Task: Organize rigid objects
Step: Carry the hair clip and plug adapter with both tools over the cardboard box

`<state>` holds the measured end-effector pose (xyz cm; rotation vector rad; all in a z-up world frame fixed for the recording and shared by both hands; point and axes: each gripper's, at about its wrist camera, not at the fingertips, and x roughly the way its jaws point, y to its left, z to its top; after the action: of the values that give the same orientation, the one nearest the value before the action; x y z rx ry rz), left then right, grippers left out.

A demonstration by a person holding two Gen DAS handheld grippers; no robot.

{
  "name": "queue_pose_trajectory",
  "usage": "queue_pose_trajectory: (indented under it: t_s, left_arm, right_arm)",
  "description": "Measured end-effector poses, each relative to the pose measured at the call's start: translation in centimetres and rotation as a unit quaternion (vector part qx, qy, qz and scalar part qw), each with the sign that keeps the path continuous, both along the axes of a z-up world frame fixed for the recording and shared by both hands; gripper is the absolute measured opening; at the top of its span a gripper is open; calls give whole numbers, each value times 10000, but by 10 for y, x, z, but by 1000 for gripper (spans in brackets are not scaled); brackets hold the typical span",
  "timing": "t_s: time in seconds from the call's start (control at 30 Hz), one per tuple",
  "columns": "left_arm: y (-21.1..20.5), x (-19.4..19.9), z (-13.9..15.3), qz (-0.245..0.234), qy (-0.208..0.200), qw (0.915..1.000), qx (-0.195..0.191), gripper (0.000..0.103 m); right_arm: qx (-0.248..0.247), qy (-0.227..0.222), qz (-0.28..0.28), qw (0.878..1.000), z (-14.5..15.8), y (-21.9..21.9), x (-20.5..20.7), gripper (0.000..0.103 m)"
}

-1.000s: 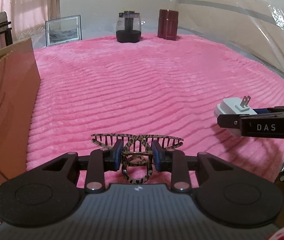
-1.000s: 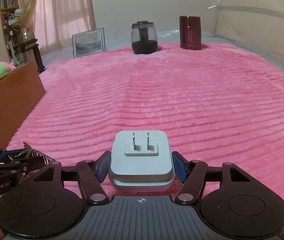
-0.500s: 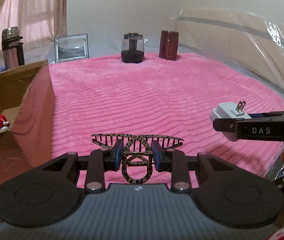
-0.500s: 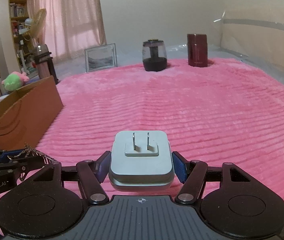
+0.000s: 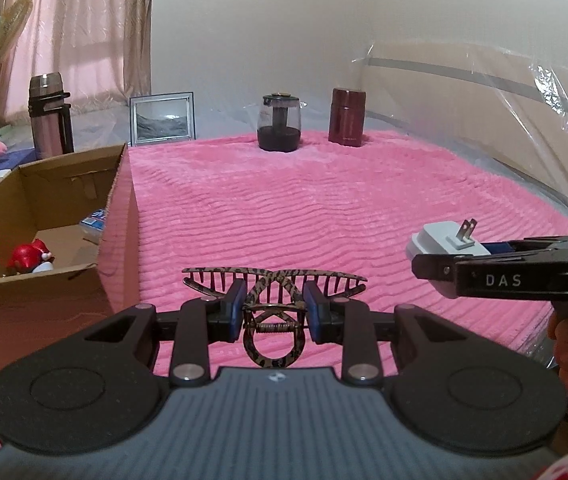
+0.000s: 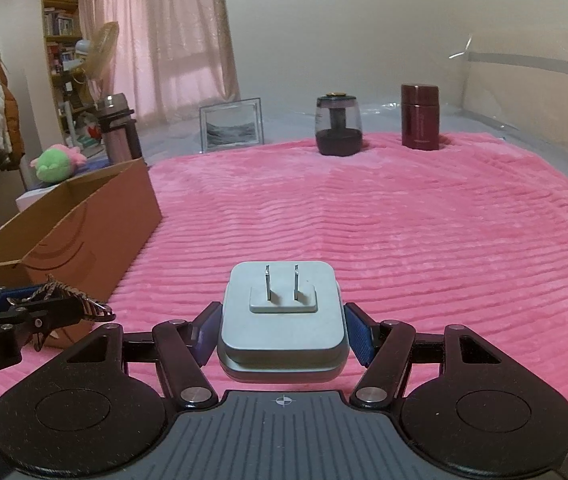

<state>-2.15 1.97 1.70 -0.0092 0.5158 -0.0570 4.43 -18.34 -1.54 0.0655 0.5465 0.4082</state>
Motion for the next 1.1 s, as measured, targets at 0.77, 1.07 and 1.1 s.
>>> queue_pose_trajectory:
  t_s: [0.77,1.07,1.1]
  left_arm:
    - [145,1,93,-236,-342,9977,531,26]
    - [211,32,72,-898,614,9801,1657,26]
    - [218,36,70,-1001,696,9777,1712,26]
  right_arm:
    - [287,-333,2300,9722,74,128,45,61]
    - [-361,-357,3720,9269,85,225,78,61]
    - [-540,-345,3911,9181,84,238,82,61]
